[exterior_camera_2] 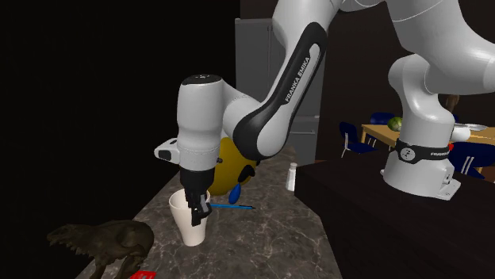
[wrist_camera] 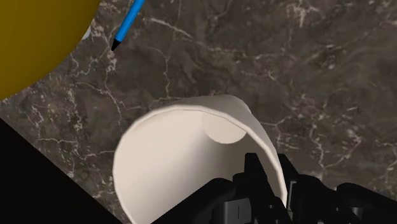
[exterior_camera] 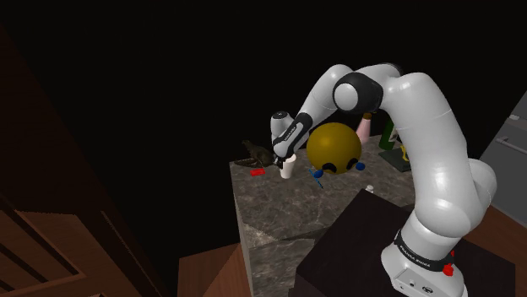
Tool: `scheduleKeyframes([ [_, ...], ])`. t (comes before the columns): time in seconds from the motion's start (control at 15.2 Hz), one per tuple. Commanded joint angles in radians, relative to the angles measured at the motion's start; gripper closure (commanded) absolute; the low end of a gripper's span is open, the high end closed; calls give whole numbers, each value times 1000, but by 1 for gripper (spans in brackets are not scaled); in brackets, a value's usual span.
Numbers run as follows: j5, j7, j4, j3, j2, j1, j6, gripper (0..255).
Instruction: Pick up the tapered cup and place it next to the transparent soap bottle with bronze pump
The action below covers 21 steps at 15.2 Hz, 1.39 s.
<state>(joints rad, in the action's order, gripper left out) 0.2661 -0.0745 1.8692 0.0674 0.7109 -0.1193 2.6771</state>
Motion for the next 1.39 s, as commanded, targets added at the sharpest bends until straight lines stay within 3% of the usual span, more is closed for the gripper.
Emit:
scheduleKeyframes([
  [0.0, -1, -2, 4, -1, -11, -1, -7, 255],
  [1.32, -29, -52, 39, -25, -224, -14, -183, 255],
])
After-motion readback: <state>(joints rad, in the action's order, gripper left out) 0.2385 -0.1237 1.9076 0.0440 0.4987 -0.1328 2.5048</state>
